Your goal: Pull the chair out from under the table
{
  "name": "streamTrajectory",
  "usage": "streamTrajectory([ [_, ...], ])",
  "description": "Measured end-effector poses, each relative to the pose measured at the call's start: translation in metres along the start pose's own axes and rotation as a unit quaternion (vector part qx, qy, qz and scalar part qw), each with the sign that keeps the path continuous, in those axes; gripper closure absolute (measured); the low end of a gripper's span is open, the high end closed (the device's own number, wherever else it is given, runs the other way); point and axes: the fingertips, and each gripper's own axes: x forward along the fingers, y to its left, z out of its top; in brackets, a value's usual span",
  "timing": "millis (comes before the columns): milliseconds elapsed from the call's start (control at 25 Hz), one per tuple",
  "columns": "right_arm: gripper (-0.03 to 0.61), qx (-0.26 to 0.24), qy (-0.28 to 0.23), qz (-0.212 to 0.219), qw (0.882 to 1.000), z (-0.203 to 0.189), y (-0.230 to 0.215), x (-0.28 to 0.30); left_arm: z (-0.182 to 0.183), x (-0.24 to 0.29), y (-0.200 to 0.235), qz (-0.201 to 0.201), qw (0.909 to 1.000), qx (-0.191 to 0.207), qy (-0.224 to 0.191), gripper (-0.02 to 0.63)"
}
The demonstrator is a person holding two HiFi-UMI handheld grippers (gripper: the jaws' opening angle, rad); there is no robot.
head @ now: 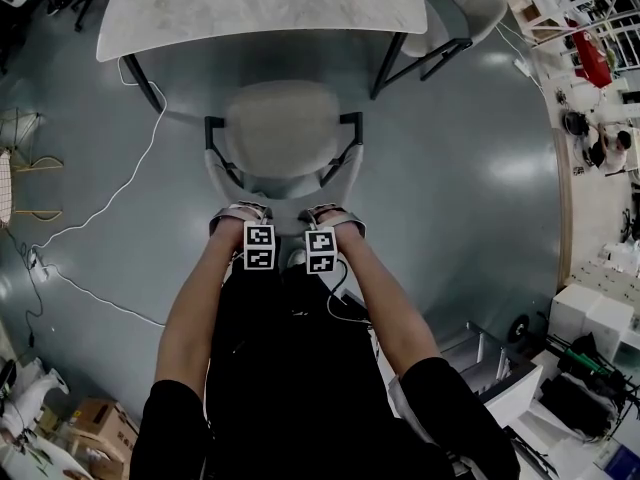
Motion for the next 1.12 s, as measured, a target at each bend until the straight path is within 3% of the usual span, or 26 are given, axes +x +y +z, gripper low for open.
streamTrajectory([
  [1120, 0.476, -0.001, -0.003, 0.004, 1.0, 0.008, 0.056, -0.01, 0.02, -0.002, -0.054, -0.015, 0.9997, -0.016, 0.009, 0.541],
])
